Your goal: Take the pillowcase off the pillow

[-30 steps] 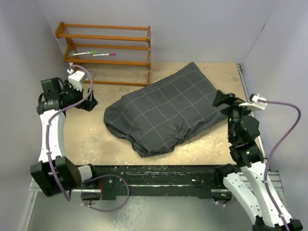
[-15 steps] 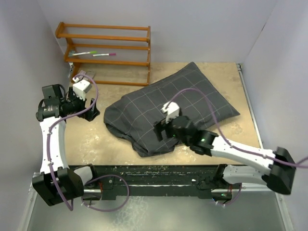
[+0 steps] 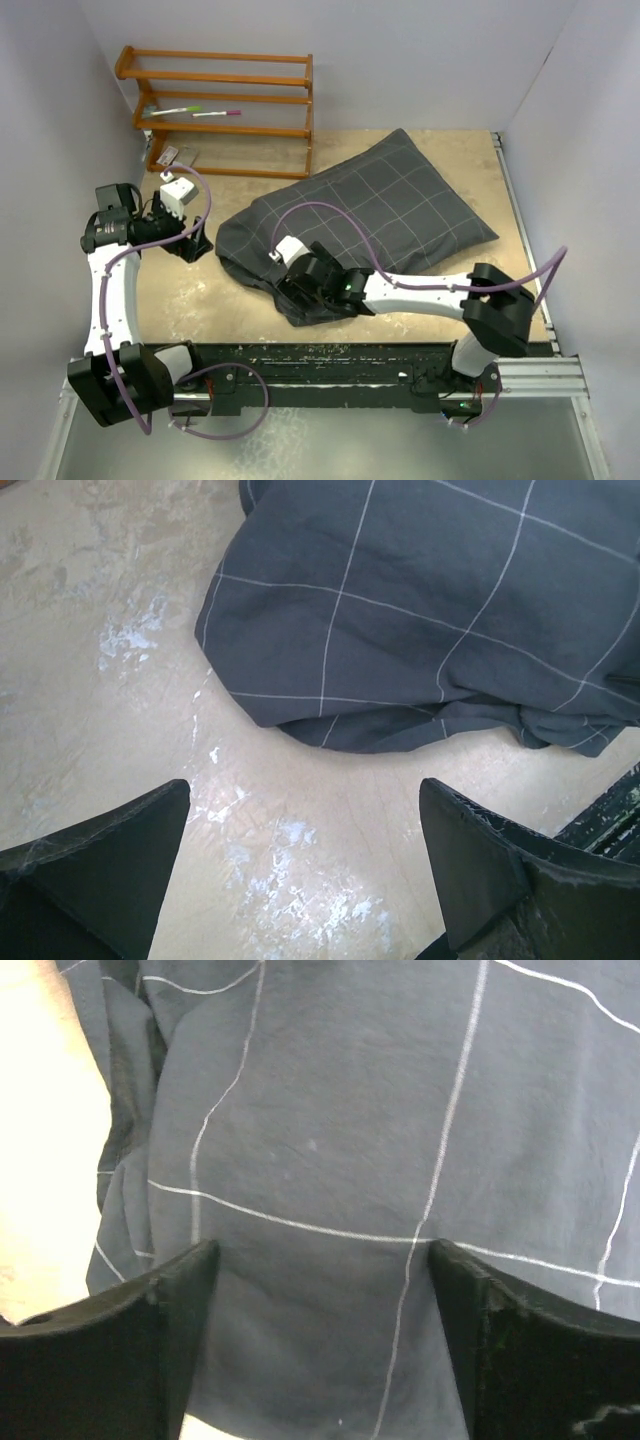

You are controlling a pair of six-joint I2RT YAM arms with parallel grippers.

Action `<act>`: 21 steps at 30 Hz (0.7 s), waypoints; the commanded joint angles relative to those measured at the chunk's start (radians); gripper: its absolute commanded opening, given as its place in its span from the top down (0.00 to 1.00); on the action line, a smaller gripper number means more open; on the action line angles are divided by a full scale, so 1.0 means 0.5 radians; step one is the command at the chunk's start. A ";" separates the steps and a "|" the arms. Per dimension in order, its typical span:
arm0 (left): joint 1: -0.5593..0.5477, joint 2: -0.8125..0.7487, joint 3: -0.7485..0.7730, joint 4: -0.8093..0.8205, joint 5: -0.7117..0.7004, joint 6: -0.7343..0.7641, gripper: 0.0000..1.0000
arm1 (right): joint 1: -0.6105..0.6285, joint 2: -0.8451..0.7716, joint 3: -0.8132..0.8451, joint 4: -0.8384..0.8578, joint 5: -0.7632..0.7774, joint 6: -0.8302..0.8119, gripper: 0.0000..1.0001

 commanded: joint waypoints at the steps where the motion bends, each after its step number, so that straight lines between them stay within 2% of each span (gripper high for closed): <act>1: -0.001 -0.049 -0.011 0.073 0.198 0.029 0.01 | -0.006 0.115 0.169 -0.011 -0.103 -0.082 0.20; 5: -0.002 -0.096 -0.033 0.070 0.227 0.084 0.01 | -0.144 0.079 0.295 -0.054 -0.257 -0.050 0.72; 8: 0.000 -0.149 -0.065 0.073 0.230 0.148 0.01 | -0.339 -0.071 0.316 -0.016 -0.491 0.025 0.99; 11: -0.004 -0.224 -0.138 0.053 0.293 0.287 0.01 | -0.472 -0.200 0.351 -0.002 -0.666 0.042 1.00; 15: -0.054 -0.308 -0.229 -0.045 0.398 0.553 0.01 | -0.527 -0.331 0.426 0.006 -0.832 0.054 1.00; 21: -0.425 -0.321 -0.306 0.117 0.095 0.500 0.01 | -0.593 -0.459 0.482 0.054 -0.973 0.147 1.00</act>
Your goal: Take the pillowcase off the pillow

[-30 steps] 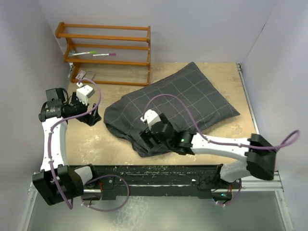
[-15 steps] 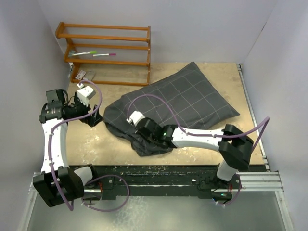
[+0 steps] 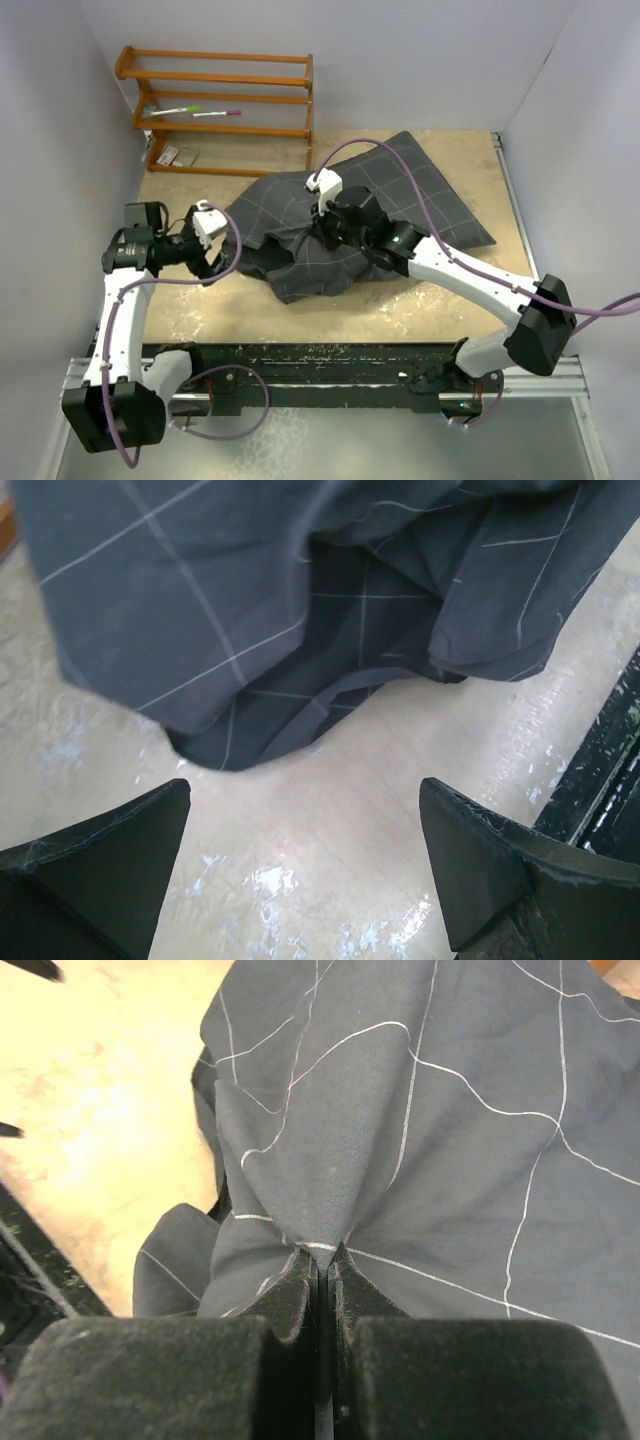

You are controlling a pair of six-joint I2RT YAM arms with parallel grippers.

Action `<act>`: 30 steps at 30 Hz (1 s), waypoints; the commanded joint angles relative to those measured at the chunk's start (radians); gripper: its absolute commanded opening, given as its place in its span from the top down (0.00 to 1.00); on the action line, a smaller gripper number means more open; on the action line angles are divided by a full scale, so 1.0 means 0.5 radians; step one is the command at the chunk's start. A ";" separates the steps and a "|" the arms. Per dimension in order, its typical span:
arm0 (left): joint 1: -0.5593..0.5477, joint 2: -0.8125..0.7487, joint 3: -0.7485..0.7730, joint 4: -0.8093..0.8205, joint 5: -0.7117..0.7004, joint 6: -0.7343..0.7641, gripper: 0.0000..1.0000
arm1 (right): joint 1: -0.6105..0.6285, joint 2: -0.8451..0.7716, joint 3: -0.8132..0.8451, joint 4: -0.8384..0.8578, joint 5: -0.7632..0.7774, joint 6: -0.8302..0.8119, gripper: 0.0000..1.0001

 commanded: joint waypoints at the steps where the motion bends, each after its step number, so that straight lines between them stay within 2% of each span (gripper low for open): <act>1: -0.186 -0.017 -0.039 0.166 -0.097 0.054 0.01 | -0.030 -0.145 0.139 0.148 -0.226 0.100 1.00; 6: -0.333 0.059 -0.061 0.328 -0.215 0.028 0.01 | -0.094 -0.269 0.138 0.170 -0.349 0.139 1.00; 10: -0.548 0.086 -0.220 0.636 -0.514 -0.024 0.01 | -0.168 -0.363 0.105 0.163 -0.467 0.175 1.00; 13: -0.696 0.098 -0.377 0.934 -0.721 -0.078 0.06 | -0.209 -0.402 0.044 0.142 -0.534 0.220 1.00; 15: -0.750 0.107 -0.436 1.048 -0.744 -0.093 0.09 | -0.221 -0.435 -0.014 0.144 -0.545 0.240 1.00; 18: -0.772 0.119 -0.482 1.322 -0.871 -0.194 0.24 | -0.235 -0.479 -0.096 0.146 -0.584 0.248 1.00; 23: -0.839 0.215 -0.307 1.279 -0.904 -0.287 0.21 | -0.239 -0.499 -0.166 0.172 -0.655 0.286 1.00; 25: -0.875 0.271 -0.257 1.278 -0.877 -0.354 0.15 | -0.237 -0.512 -0.180 0.196 -0.659 0.317 1.00; 26: -0.889 0.303 -0.247 1.221 -0.809 -0.348 0.13 | -0.237 -0.524 -0.185 0.199 -0.648 0.331 1.00; 28: -0.905 0.396 -0.165 0.878 -0.520 -0.165 0.00 | -0.244 -0.551 -0.193 0.200 -0.645 0.338 1.00; 30: -0.946 0.454 -0.124 0.731 -0.432 -0.188 0.00 | -0.253 -0.577 -0.191 0.170 -0.647 0.323 1.00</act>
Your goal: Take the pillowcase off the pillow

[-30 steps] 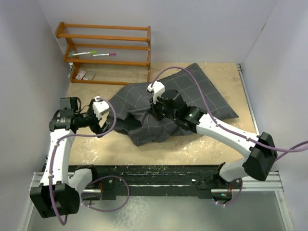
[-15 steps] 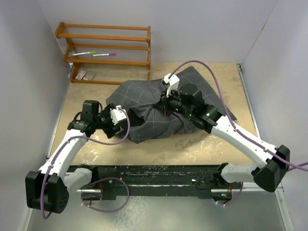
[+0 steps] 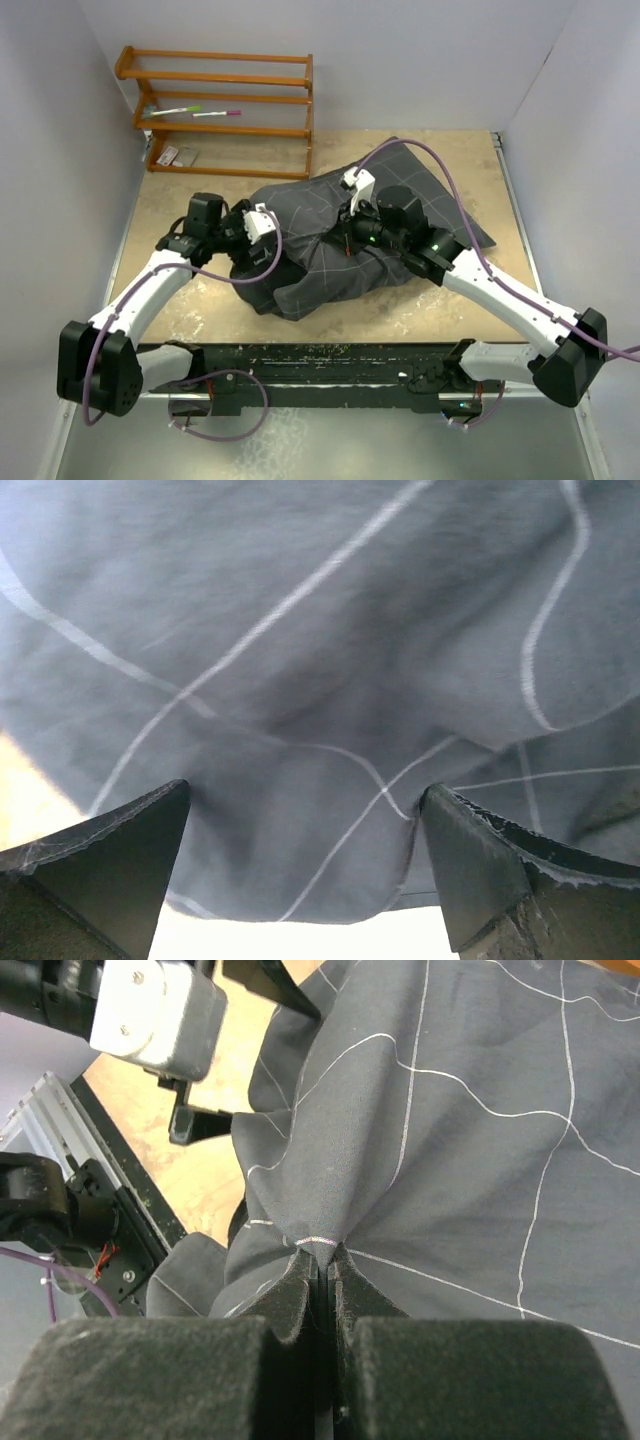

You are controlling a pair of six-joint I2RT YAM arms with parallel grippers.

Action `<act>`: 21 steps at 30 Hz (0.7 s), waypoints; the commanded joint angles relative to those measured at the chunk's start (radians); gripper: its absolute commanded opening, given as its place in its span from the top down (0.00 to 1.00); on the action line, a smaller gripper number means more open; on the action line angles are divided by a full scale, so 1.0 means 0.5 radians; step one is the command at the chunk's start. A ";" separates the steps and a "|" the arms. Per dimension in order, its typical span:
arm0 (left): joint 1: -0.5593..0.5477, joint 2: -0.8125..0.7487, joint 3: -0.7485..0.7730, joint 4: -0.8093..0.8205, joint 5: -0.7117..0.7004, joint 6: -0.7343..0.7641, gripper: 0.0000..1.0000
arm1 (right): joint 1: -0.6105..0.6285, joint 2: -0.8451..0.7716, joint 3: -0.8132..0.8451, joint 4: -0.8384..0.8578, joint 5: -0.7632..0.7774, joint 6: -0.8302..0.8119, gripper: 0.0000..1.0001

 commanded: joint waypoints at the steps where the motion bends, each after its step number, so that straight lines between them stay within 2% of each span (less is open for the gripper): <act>1: -0.073 0.110 0.151 -0.310 0.304 0.010 0.02 | -0.023 -0.143 0.028 0.156 -0.067 0.042 1.00; 4: -0.074 0.086 0.170 -0.239 0.281 0.005 0.13 | -0.034 -0.176 0.011 0.113 -0.064 0.029 1.00; 6: -0.075 0.101 0.179 -0.178 0.233 -0.022 0.36 | -0.039 -0.201 -0.005 0.099 -0.062 0.032 1.00; 8: -0.078 0.116 0.205 -0.099 0.140 -0.102 0.68 | -0.042 -0.217 -0.021 0.090 -0.057 0.039 1.00; 9: -0.077 0.113 0.223 -0.053 0.075 -0.151 0.79 | -0.040 -0.225 -0.028 0.082 -0.046 0.040 1.00; 11: -0.075 0.082 0.302 -0.025 -0.022 -0.212 0.92 | -0.042 -0.236 -0.040 0.052 -0.007 0.034 1.00; 13: -0.074 0.038 0.410 -0.069 -0.073 -0.236 1.00 | -0.039 -0.239 -0.052 0.015 0.049 0.020 1.00; 15: -0.074 -0.022 0.532 -0.121 -0.097 -0.249 1.00 | -0.039 -0.228 -0.062 -0.023 0.135 0.005 0.96; 20: -0.074 -0.110 0.859 -0.401 -0.053 -0.322 1.00 | -0.012 -0.193 -0.040 -0.032 0.345 -0.160 0.56; 21: -0.074 -0.120 0.920 -0.433 -0.028 -0.333 1.00 | 0.003 -0.178 -0.016 -0.036 0.398 -0.166 0.50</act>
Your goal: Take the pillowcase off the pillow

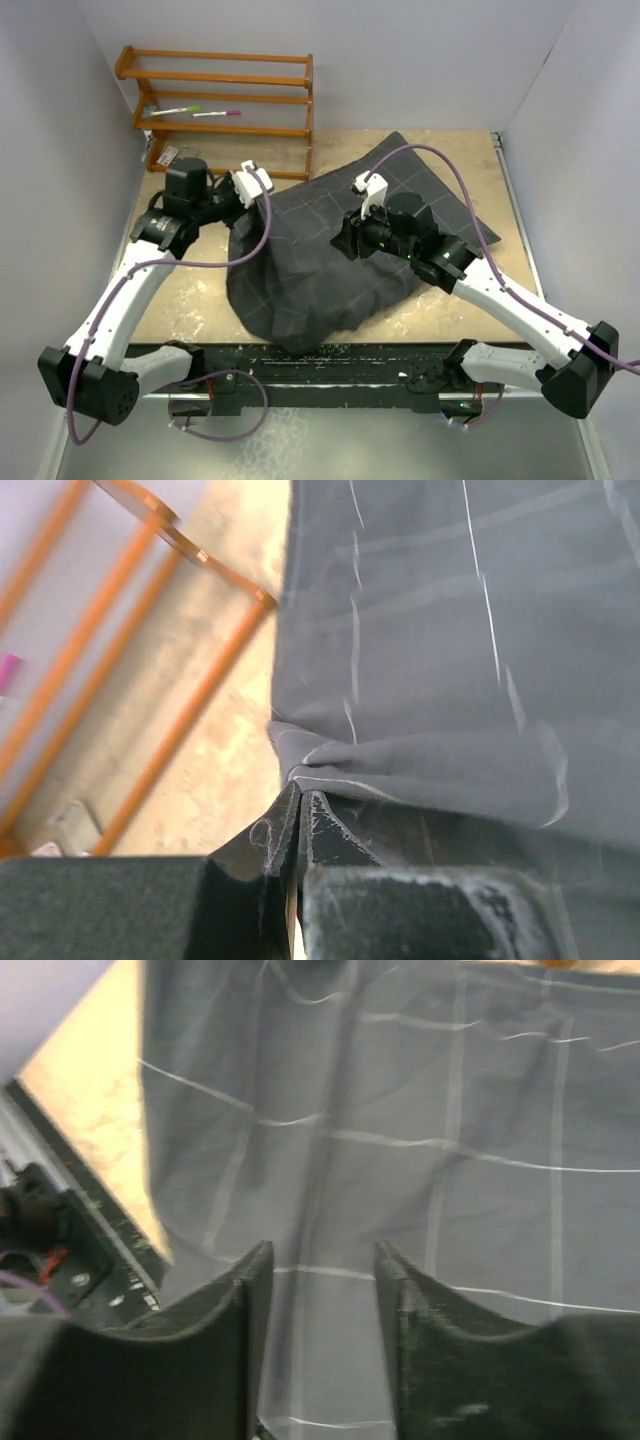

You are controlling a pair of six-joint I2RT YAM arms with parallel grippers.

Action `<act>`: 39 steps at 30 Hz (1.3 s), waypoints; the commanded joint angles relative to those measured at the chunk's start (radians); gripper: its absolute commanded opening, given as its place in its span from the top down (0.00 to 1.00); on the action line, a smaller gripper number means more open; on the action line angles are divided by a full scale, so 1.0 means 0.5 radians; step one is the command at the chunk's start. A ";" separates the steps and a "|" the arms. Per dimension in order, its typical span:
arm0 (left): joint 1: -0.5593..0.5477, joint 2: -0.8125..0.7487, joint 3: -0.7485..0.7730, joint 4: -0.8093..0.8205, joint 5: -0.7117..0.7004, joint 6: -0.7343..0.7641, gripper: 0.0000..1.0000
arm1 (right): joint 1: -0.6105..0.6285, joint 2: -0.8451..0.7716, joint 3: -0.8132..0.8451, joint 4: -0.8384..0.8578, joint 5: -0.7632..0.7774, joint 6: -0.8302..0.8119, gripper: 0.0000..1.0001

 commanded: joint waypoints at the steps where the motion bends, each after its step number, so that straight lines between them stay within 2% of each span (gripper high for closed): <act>1: -0.003 -0.125 0.326 -0.199 0.062 -0.119 1.00 | 0.057 -0.004 0.100 0.083 0.282 -0.100 0.45; 4: -0.003 -0.167 0.433 -0.261 0.113 -0.159 1.00 | 0.253 0.006 0.157 0.142 0.545 -0.165 0.30; 7: -0.004 -0.171 0.515 -0.332 0.143 -0.202 1.00 | 0.590 0.081 0.245 0.186 0.900 -0.259 0.25; 12: -0.004 -0.156 0.558 -0.372 0.189 -0.275 1.00 | 1.260 0.305 0.222 0.457 1.506 -0.412 0.26; 14: -0.005 -0.147 0.550 -0.375 0.209 -0.304 1.00 | 1.475 0.421 0.205 0.650 1.525 -0.489 0.29; 15: -0.004 -0.142 0.545 -0.376 0.215 -0.318 1.00 | 1.525 0.485 0.214 0.706 1.373 -0.481 0.31; 17: -0.006 -0.128 0.548 -0.383 0.218 -0.333 1.00 | 1.550 0.611 0.234 0.815 1.149 -0.416 0.33; 22: -0.005 -0.131 0.554 -0.404 0.217 -0.339 1.00 | 1.492 1.008 0.426 0.839 1.052 -0.366 0.37; 26: -0.005 -0.134 0.565 -0.408 0.208 -0.346 1.00 | 1.372 1.362 0.684 0.565 1.126 -0.368 0.41; 31: -0.005 -0.142 0.584 -0.412 0.181 -0.330 1.00 | 1.263 1.673 0.887 0.114 1.463 -0.201 0.50; 34: -0.003 -0.148 0.580 -0.411 0.161 -0.314 1.00 | 1.207 1.596 0.755 0.013 1.569 -0.086 0.50; 39: -0.005 -0.152 0.542 -0.367 0.133 -0.302 1.00 | 1.148 1.182 0.315 0.038 1.632 0.054 0.49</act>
